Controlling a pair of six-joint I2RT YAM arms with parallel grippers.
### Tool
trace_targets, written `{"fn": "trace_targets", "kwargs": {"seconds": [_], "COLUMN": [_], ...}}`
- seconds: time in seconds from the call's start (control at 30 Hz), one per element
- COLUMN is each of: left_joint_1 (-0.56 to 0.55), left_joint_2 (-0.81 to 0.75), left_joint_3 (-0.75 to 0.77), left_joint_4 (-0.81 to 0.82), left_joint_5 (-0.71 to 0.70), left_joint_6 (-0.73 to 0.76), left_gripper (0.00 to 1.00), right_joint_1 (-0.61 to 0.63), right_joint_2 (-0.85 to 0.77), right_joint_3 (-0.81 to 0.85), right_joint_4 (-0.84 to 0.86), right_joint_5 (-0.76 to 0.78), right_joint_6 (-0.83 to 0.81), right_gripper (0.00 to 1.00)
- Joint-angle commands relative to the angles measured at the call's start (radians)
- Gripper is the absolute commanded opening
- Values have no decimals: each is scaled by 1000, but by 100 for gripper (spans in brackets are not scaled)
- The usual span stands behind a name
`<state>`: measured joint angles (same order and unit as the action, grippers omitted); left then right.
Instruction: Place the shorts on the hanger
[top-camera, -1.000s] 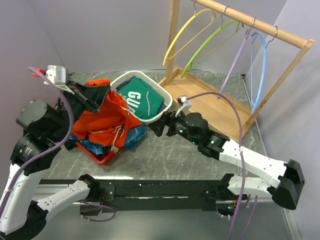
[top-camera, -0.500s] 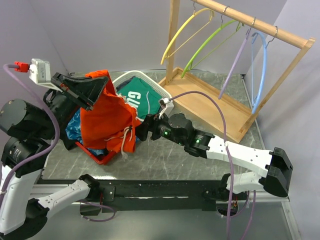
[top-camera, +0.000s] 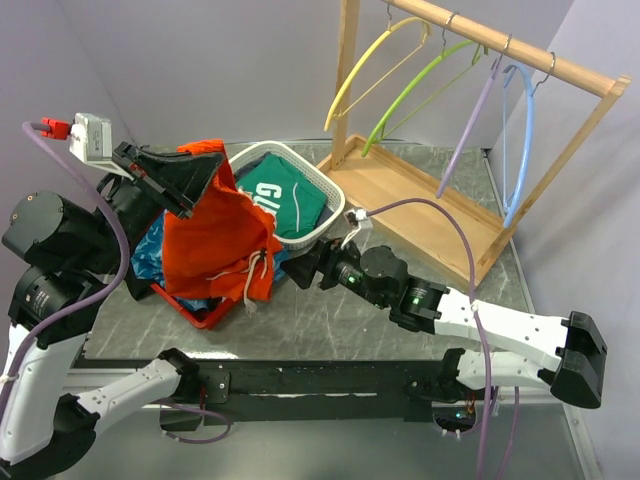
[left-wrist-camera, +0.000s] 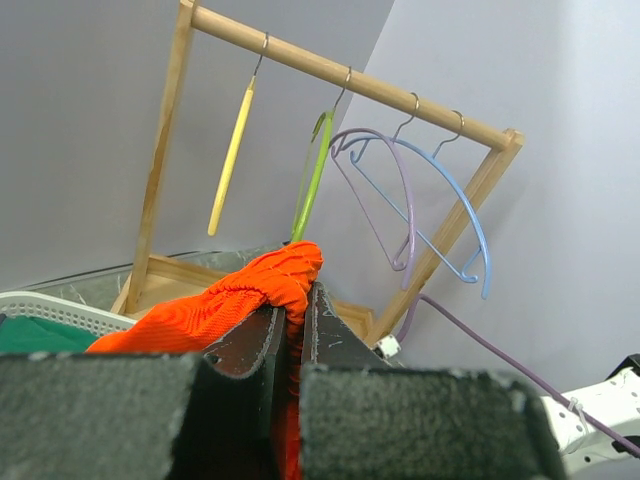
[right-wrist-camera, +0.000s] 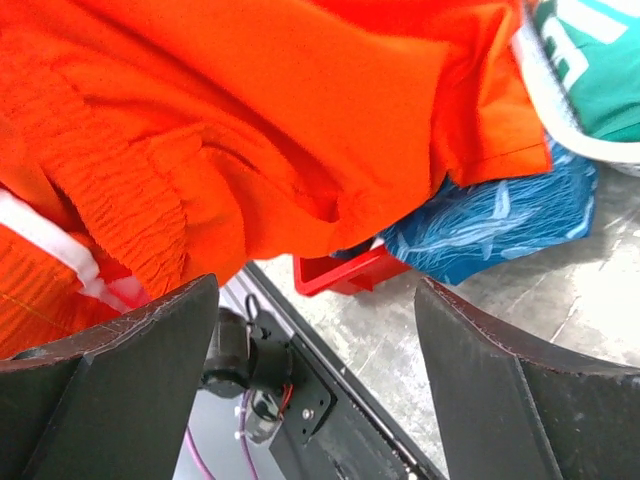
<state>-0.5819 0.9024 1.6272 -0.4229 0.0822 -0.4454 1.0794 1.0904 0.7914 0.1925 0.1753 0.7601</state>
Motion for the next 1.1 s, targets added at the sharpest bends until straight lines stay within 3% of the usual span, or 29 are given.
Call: {"fn": "trace_targets", "kwargs": {"seconds": [0.0,0.3,0.53,0.83,0.93,0.97,1.0,1.03,1.07], "left_joint_1": [-3,-3,-3,-3,-3,-3,-4,-3,-3], "left_joint_2": [-8,-2,-3,-20,-39,-45,-60,-66,-74], "left_joint_3": [10,3,-10,-38,-59,-66,-76,-82,-89], "left_joint_4": [93,93,96,105,108,108,101,98,93], "left_joint_5": [11,11,13,10,11,8,1,-2,-9], "left_joint_6": [19,17,13,16,19,19,20,22,24], "left_gripper": [1,1,1,1,1,1,1,1,1], "right_joint_1": [50,93,111,119,117,117,113,109,106], "right_joint_2": [20,5,61,184,212,209,189,172,129], "right_joint_3": [62,48,101,178,210,216,221,226,226], "right_joint_4": [62,79,99,82,18,-17,-53,-127,-161], "right_joint_5": [24,85,44,53,108,156,199,289,331], "right_joint_6": [-38,-33,-54,-39,-53,-54,-57,-59,-61], "right_gripper": [86,84,84,71,51,25,10,0,0]}}
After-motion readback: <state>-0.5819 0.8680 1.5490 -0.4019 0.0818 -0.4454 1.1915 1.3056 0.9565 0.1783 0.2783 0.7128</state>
